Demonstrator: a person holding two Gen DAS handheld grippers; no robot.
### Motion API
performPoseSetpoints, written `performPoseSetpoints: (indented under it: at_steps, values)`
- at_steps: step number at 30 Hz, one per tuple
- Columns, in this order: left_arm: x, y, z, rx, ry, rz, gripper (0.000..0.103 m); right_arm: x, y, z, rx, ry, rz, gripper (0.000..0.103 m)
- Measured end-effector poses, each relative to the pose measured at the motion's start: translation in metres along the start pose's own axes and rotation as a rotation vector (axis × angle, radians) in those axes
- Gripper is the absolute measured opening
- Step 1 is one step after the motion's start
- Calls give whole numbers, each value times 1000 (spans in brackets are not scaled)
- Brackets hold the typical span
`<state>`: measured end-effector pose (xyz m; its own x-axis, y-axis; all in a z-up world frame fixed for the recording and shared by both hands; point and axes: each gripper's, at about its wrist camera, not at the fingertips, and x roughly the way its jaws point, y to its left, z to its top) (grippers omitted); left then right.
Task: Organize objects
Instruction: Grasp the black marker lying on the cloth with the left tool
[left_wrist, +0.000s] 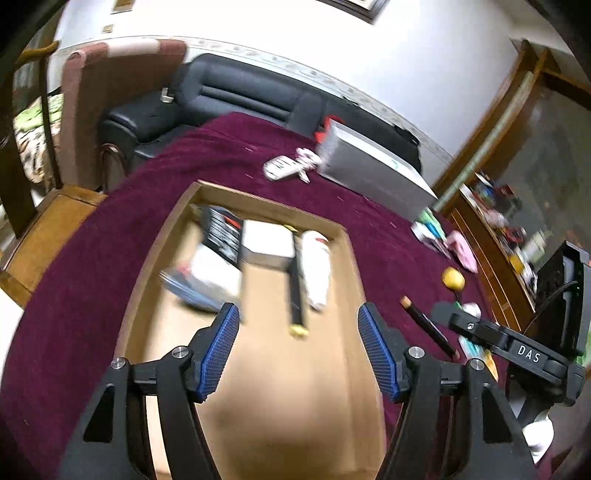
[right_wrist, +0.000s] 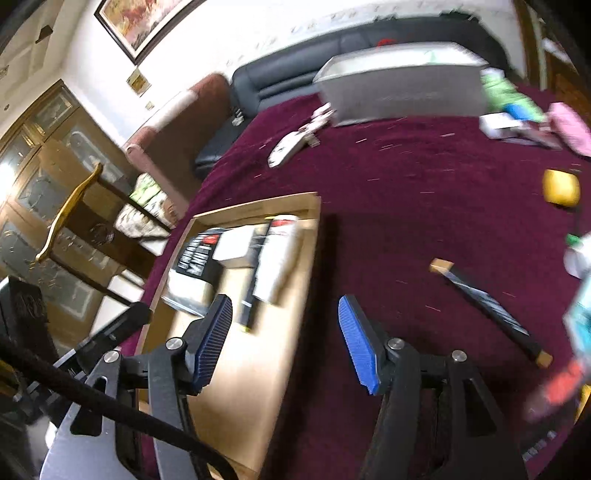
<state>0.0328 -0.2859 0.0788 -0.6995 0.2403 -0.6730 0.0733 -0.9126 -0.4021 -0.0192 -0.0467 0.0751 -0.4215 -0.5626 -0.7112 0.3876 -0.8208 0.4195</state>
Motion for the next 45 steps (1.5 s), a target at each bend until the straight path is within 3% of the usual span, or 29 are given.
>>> performPoseSetpoints:
  at_steps: [8,14,20,26,31,39,42,45]
  values:
    - [10,-74,-30,104,95,-97,61,-97,-83,-45,125,-152,-104,68]
    - [42,-123,-53,145,199,-149,61,-159,-150,-76,249,-292,-213,75]
    - [82,-156,-69,102,285,-169,60,-171,-208,-99,372,-318,-244,75]
    - [131,-175,-65,-23,290,-111,60,-165,-241,-111,412,-330,-250,75]
    - [163,-197,-58,10,243,4,60,-163,-255,-117,429,-337,-192,75]
    - [191,-232,-59,189,201,154,65,-161,-266,-123,475,-331,-92,76]
    - [199,-251,-70,355,189,218,66,-160,-264,-123,466,-326,-93,78]
    - [194,-252,-73,411,181,165,45,-159,-261,-122,455,-321,-105,79]
